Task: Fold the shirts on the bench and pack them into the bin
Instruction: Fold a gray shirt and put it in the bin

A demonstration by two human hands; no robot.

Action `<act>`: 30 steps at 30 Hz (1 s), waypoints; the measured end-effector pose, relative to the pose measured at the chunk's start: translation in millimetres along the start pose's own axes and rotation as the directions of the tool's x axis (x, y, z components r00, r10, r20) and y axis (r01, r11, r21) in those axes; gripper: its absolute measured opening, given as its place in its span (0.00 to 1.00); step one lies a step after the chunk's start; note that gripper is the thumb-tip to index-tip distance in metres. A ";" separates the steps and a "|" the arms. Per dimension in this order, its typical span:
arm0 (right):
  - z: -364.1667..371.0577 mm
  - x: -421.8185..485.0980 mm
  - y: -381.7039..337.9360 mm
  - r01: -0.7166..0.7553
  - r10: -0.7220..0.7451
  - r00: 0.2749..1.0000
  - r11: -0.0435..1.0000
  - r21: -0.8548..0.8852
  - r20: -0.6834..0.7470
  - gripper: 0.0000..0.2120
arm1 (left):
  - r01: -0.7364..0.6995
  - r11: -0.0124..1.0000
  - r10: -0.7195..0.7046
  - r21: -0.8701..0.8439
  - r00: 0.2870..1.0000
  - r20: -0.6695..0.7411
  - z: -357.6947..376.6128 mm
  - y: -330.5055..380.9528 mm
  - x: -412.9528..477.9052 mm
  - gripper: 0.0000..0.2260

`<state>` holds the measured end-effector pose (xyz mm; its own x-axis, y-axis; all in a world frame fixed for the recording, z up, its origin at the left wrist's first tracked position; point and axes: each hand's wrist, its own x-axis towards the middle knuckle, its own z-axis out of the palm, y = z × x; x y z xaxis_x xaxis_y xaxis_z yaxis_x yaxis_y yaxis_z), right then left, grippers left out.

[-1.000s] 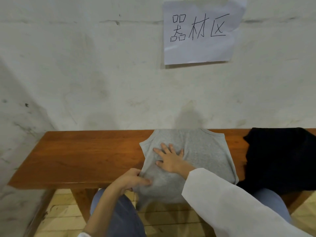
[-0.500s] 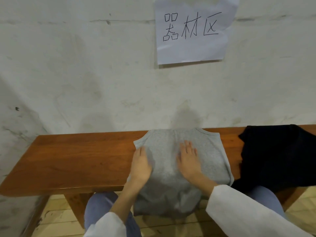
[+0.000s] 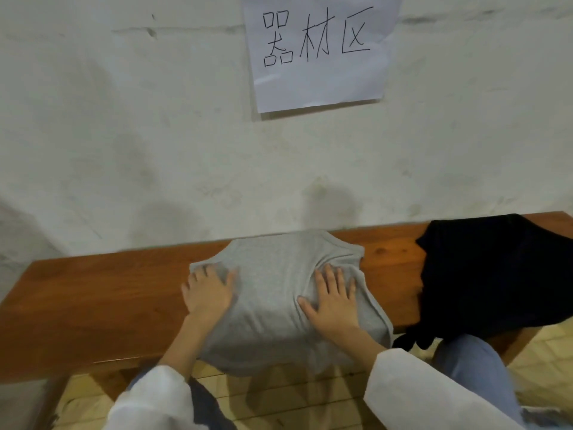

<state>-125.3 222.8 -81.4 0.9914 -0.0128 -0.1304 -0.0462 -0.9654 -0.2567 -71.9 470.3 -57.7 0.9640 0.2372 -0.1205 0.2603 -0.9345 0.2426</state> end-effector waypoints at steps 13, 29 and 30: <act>-19.5 -9.4 94.5 -0.007 0.026 0.989 0.991 0.130 -0.145 0.33 | -0.246 0.965 0.225 0.087 0.954 0.199 26.7 24.4 2.0 0.32; -28.3 -58.1 147.8 -0.075 0.248 0.914 0.881 0.467 -0.321 0.09 | -0.390 0.907 0.374 0.160 0.920 0.117 34.2 11.5 -20.4 0.30; -27.5 -59.6 149.8 -0.071 0.222 0.907 0.918 0.391 -0.357 0.10 | -0.380 0.911 0.367 0.162 0.924 0.109 34.0 12.9 -22.9 0.30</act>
<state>-187.9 71.8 -85.8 0.9329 -0.3192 0.1665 -0.1606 -0.7829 -0.6010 -92.5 443.8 -84.5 0.9801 -0.1523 -0.1270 -0.1385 -0.9841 0.1107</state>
